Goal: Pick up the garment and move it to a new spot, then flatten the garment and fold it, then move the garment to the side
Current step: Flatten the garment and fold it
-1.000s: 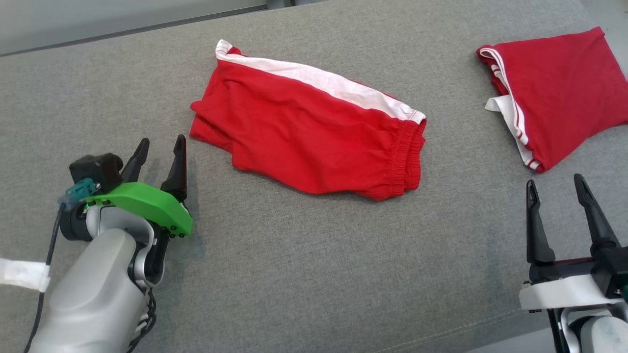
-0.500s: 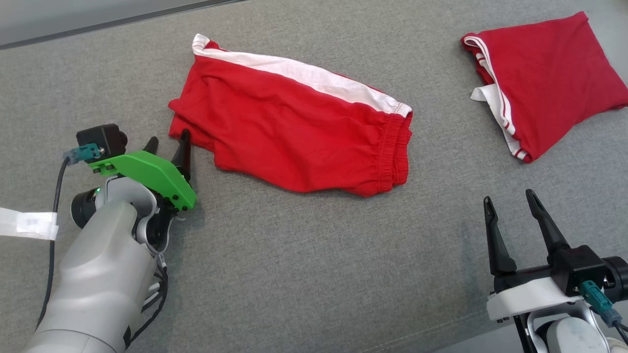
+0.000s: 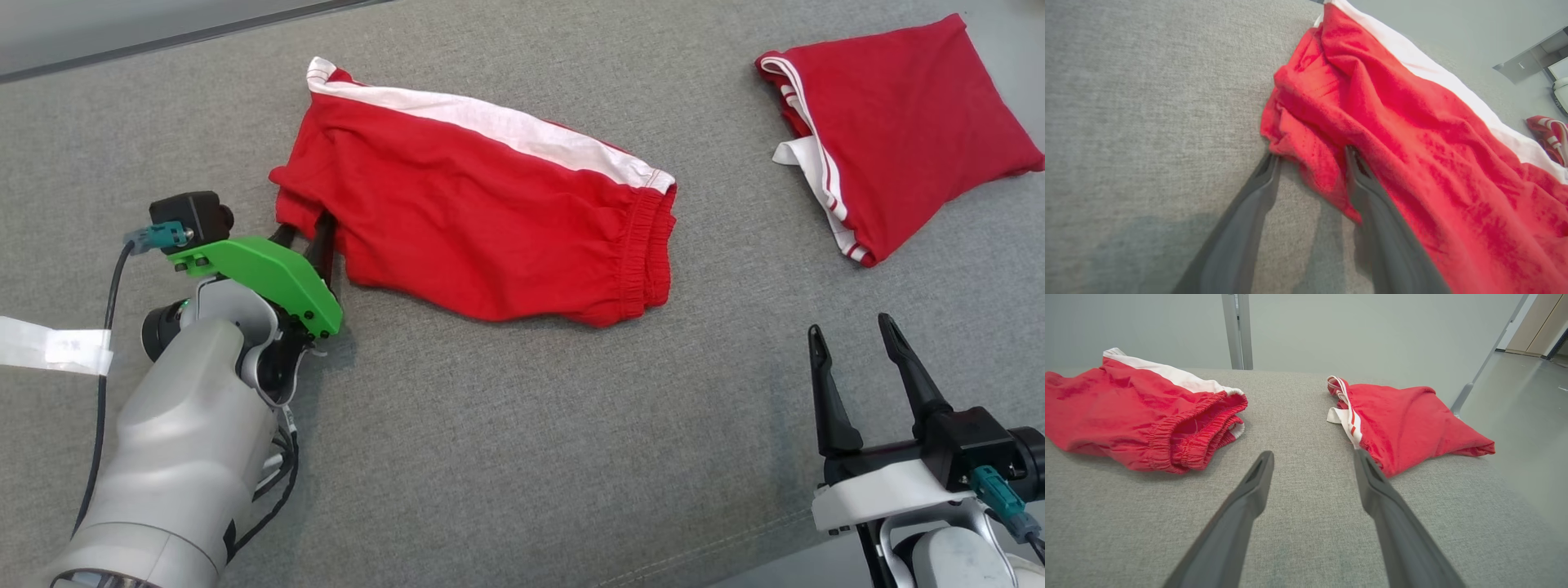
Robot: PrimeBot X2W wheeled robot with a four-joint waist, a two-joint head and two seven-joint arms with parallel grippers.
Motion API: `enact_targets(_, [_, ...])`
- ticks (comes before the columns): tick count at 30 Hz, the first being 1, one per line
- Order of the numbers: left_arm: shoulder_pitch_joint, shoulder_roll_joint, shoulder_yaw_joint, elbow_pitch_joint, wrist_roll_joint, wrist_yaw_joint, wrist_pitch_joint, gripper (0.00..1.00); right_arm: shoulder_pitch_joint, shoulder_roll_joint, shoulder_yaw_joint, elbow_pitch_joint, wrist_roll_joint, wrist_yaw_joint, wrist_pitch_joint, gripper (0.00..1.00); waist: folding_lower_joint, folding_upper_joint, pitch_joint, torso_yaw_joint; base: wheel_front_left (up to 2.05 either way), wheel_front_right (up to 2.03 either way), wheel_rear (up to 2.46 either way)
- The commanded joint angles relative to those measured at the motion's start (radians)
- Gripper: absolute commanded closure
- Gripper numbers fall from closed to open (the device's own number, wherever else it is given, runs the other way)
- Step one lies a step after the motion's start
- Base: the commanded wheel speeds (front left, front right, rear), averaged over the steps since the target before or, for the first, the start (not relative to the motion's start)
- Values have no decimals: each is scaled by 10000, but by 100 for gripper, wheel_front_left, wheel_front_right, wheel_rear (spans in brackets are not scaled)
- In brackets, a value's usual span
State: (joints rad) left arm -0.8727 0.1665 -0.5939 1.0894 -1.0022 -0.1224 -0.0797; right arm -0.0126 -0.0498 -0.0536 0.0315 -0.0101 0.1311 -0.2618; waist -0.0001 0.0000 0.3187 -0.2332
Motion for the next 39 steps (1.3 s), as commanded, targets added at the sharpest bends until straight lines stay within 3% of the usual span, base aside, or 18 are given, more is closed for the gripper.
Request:
enact_targets(1, [-84,-38,-62,48,-55,-28,65,67,-48,-23,-24,29,71,-9,-42,0,1,0,3,-14,0,0,0])
enact_targets(2, [-130,-36,-131,54,-20,-52,90,87,-46,-23,-47,45,93,-9,-41,0,1,0,8,-25,0,0,0])
enact_targets(3, [-171,-33,-181,52,11,-67,115,100,-48,-22,-68,55,96,-7,-41,0,1,0,11,-29,0,0,0])
enact_targets(10, [-202,160,-562,69,269,-88,-156,100,45,-22,-289,34,296,-9,-41,0,1,0,-73,151,0,0,0])
enact_targets(18, [1177,27,-438,-364,164,92,-1408,100,672,-22,-633,153,350,-7,-41,0,1,0,-653,1041,0,0,0])
enact_targets(25, [3084,-218,9,-1761,218,967,-1830,100,815,-26,-672,132,132,-9,-41,0,1,0,-989,2008,0,0,0])
enact_targets(31, [4740,-368,681,-4583,1294,2151,-1850,100,895,-28,-782,85,-236,-9,-43,0,1,0,-1060,2876,0,0,0])
enact_targets(38, [6218,-265,573,-6794,2033,3116,-1790,100,183,-24,-637,485,-458,-7,-42,0,1,0,-1058,3419,0,0,0])
enact_targets(39, [6263,-197,548,-6927,2138,3227,-1767,85,-8,-40,-541,575,-449,-7,-42,0,1,0,-1033,3435,0,0,0])
